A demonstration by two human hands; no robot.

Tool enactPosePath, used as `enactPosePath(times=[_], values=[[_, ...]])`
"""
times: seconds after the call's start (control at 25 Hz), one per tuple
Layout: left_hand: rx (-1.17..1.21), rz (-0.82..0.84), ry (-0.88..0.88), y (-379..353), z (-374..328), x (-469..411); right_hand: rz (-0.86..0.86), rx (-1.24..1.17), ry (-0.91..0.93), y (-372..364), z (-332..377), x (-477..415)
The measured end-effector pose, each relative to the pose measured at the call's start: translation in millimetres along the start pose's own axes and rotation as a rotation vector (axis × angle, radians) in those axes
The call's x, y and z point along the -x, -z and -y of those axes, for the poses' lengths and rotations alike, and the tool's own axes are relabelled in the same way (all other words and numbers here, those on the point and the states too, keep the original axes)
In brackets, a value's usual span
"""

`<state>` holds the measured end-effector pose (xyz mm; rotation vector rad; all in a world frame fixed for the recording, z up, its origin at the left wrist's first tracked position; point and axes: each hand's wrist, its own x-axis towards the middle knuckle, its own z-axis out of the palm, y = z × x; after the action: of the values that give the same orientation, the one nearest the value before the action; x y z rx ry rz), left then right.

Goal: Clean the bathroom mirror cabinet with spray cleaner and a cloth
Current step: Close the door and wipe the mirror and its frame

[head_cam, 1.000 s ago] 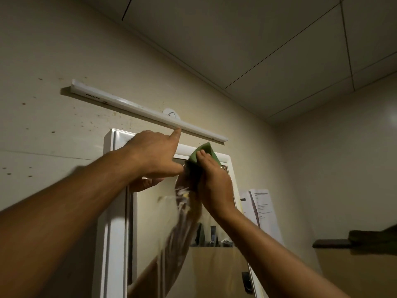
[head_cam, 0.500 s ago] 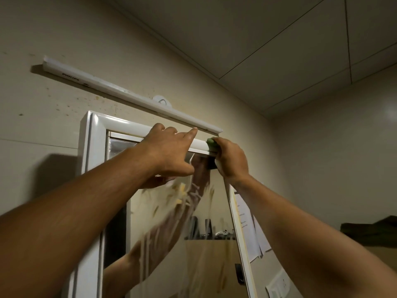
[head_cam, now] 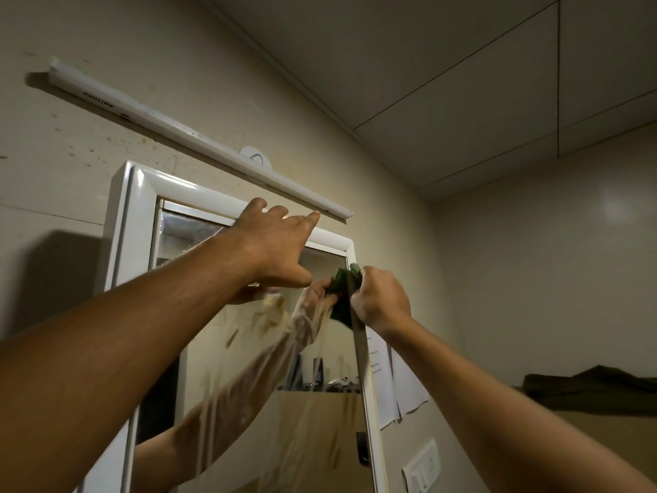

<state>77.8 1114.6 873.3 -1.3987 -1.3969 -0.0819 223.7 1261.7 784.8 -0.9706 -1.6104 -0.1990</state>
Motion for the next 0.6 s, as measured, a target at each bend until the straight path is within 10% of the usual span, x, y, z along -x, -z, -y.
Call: enactPosePath(times=[0.4, 0.6], values=[[-0.018, 0.019, 0.007, 0, -14, 0, -0.117, -0.175, 0.099, -24, -11, 14], [0.049, 0.015, -0.070, -7, -46, 13, 0.183, -0.104, 0.113, -15, -67, 102]])
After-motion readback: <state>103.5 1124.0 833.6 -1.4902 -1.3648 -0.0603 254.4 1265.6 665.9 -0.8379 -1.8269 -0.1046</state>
